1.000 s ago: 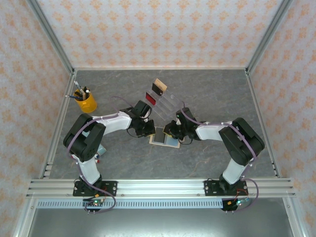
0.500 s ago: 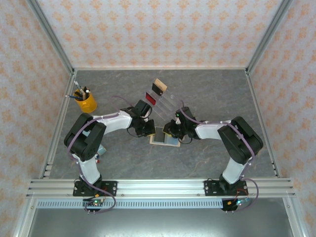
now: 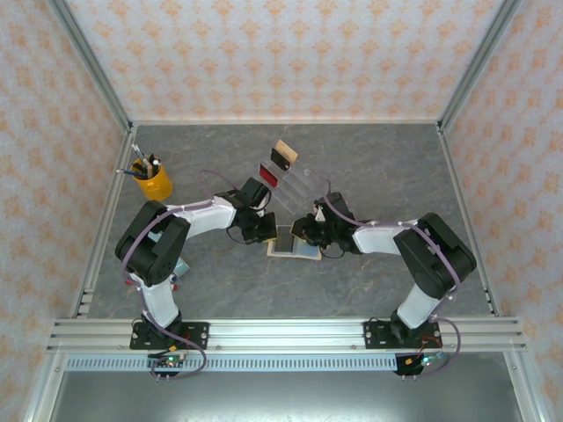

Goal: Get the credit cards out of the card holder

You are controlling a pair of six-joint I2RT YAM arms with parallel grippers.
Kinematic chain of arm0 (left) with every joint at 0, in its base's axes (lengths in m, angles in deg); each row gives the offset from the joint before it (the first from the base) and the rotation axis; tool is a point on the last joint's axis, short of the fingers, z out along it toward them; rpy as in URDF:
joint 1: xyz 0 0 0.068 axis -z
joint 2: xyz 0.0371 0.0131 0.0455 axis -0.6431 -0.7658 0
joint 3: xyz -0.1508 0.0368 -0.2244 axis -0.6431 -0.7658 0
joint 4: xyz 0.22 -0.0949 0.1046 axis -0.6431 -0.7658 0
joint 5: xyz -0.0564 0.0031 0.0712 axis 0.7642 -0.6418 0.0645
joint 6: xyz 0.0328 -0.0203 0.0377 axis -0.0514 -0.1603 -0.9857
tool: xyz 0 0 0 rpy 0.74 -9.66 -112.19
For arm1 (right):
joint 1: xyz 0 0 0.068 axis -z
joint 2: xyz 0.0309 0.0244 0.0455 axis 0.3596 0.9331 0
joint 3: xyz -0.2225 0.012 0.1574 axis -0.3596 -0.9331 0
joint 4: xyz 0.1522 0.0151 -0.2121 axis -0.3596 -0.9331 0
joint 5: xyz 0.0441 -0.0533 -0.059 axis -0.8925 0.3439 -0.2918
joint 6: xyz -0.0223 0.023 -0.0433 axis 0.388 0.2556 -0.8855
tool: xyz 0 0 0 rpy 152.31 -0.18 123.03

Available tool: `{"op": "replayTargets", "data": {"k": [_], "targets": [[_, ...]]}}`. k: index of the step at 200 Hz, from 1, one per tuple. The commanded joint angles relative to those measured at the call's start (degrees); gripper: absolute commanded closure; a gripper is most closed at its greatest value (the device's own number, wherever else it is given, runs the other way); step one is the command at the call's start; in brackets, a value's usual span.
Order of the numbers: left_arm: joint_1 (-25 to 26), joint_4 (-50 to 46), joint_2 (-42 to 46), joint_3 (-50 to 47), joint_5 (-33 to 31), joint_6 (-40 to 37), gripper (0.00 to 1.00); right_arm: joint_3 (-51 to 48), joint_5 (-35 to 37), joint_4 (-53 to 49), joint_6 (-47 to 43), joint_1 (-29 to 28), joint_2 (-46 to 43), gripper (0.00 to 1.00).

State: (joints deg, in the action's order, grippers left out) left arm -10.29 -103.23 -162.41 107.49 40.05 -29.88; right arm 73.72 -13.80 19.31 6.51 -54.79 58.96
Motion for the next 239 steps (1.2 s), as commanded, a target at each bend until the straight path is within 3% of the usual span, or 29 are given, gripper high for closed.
{"op": "replayTargets", "data": {"k": [1,67,111,239], "targets": [[0.61,-1.09,-1.9,0.4,-1.3,-1.24,0.96,0.51,-1.53,0.77,-1.27,-0.65,-0.18,0.78],[0.61,-4.4,2.32,1.59,-4.36,-2.55,0.93,1.8,1.11,-4.29,-1.93,-0.74,3.07,0.79],[0.66,-2.05,4.97,0.97,-2.52,-2.14,0.9,1.71,1.29,-4.25,-2.12,-0.74,3.22,0.8],[0.64,1.9,-1.97,-0.86,1.6,-0.01,0.95,0.7,-1.61,0.52,-1.95,-0.74,3.73,0.83]]}}
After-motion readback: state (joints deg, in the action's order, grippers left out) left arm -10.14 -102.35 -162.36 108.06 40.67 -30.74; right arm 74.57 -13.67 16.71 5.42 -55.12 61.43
